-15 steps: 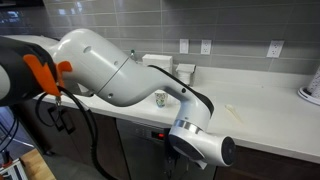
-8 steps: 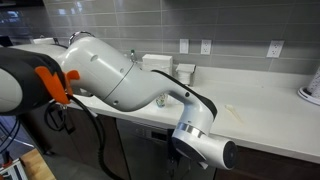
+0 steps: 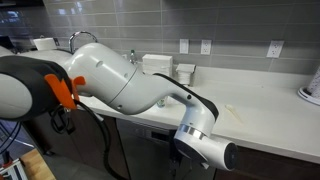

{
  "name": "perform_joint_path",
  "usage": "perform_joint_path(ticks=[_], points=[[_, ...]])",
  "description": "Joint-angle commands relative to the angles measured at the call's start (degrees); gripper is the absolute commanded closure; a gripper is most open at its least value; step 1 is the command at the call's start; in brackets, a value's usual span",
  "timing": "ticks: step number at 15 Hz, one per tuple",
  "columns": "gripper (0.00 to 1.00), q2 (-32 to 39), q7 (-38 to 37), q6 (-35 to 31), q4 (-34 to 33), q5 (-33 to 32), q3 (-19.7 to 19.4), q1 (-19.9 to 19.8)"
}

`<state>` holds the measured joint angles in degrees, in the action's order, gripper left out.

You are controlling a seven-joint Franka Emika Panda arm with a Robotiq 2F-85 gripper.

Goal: Press the second button to the right on the dishwasher

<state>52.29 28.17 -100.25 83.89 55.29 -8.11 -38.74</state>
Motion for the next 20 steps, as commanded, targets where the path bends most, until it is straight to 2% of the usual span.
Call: perform_joint_path(ticks=[1, 10, 15, 20], points=[[1.0, 2.2, -0.28, -0.79, -2.34, 0.8, 0.5, -0.77], [1.0, 2.29, -0.47, -0.67, -2.4, 2.18, 1.34, -1.3], [1.0, 1.27, -2.04, -1.38, -0.37, 5.16, 2.12, -1.24], [1.0, 0.35, -2.01, -2.35, 1.45, 5.37, 1.05, -0.09]])
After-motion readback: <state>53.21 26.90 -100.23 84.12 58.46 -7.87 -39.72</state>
